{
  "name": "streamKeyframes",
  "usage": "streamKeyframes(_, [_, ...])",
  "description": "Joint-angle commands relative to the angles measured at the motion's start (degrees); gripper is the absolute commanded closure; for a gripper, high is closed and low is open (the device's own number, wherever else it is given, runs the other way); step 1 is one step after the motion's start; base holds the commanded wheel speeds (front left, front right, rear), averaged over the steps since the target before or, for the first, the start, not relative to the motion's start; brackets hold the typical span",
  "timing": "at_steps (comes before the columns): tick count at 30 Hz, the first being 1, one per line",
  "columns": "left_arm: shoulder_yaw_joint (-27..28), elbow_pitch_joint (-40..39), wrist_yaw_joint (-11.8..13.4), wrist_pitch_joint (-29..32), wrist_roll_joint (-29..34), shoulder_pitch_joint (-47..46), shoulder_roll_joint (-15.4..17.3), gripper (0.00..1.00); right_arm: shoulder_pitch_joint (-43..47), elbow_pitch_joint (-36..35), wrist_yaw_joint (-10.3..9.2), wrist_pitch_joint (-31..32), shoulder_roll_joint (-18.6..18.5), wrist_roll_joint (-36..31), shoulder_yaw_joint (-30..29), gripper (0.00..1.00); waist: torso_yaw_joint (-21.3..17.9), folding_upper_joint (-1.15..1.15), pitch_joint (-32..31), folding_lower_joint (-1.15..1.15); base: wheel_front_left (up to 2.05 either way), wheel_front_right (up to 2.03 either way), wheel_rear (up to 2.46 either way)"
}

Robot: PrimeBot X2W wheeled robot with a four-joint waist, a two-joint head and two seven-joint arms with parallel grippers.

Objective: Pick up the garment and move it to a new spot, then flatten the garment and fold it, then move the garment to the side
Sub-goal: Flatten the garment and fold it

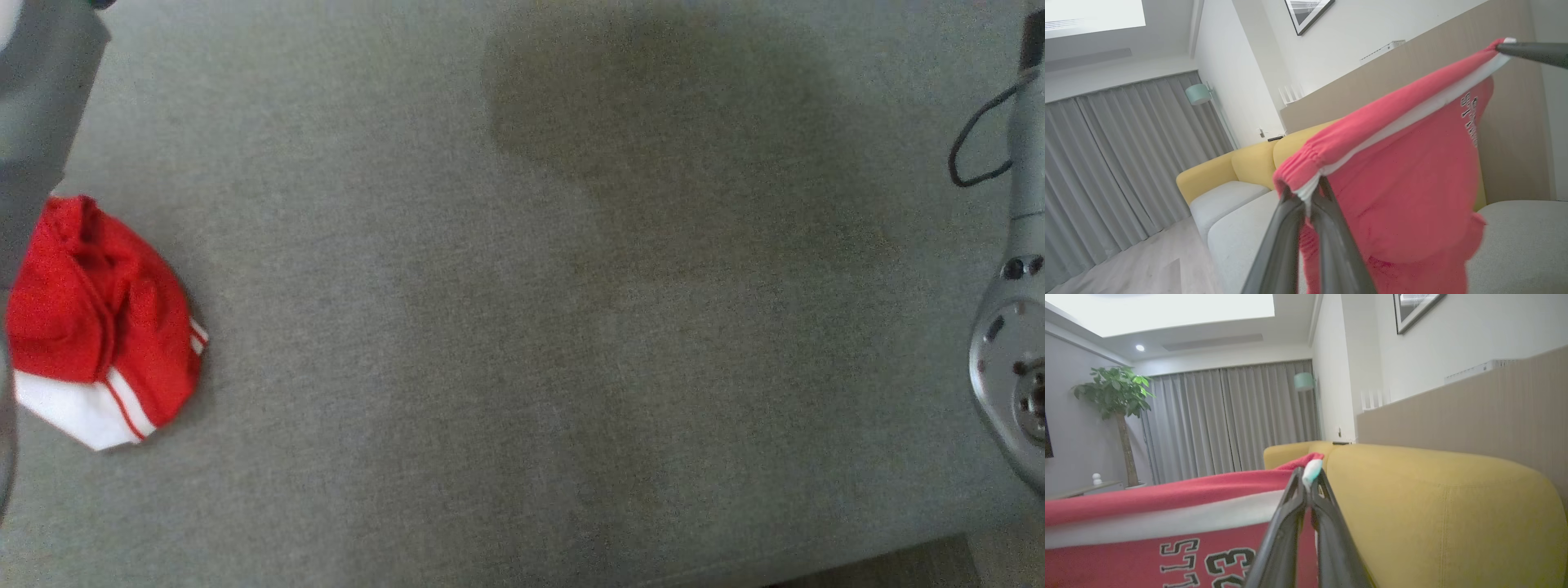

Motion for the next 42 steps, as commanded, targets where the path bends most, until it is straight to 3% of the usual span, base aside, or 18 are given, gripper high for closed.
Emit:
streamKeyframes(1, [1.87, -0.32, 0.16, -0.57, 0.25, -2.56, 2.04, 1.00, -1.14, -1.03, -0.05, -0.56, 0.61, -0.25, -0.28, 1.00, -0.51, 0.00, 1.39, -0.03, 0.00, 0.00, 0.00])
streamKeyframes(8, [-8.60, 3.82, 0.15, -5.22, -4.89, 2.51, -0.12, 1.00, 2.59, 13.01, -0.05, -2.16, 0.02, -2.21, 2.43, 1.00, -0.32, 0.00, 1.47, -0.03, 0.00, 0.00, 0.00])
streamKeyframes(14, [-20.00, 1.47, 0.15, -6.85, -9.40, 11.67, 2.92, 1.00, 8.97, 21.94, -0.05, 1.11, -3.49, -1.64, 7.14, 1.00, -0.13, 0.00, -0.20, -0.03, 0.00, 0.00, 0.00])
streamKeyframes(19, [-26.18, -1.64, 0.15, -7.25, -11.02, 17.92, 5.59, 1.00, 13.54, 25.79, -0.05, 4.43, -6.12, 0.90, 11.43, 1.00, 0.12, 0.00, -2.57, -0.03, 0.00, 0.00, 0.00])
streamKeyframes(25, [-27.40, -4.35, 0.15, -7.63, -10.85, 24.71, 6.20, 1.00, 19.21, 26.74, -0.05, 7.96, -8.54, 4.90, 16.99, 1.00, 0.10, 0.00, -6.58, -0.03, 0.00, 0.00, 0.00])
streamKeyframes(31, [-27.59, -6.13, 0.35, -7.81, -10.85, 30.96, 4.66, 1.00, 25.30, 24.91, -0.05, 10.37, -10.81, 10.58, 21.33, 1.00, 0.25, 0.00, -11.18, -0.03, 0.00, 0.00, 0.00])
streamKeyframes(42, [-27.67, -11.39, 5.14, -6.70, -12.15, 42.31, 1.93, 1.00, 36.85, 15.94, -0.05, 14.32, -16.31, 20.76, 26.05, 1.00, 0.12, 0.00, -18.50, -0.03, 0.00, 0.00, 0.00])
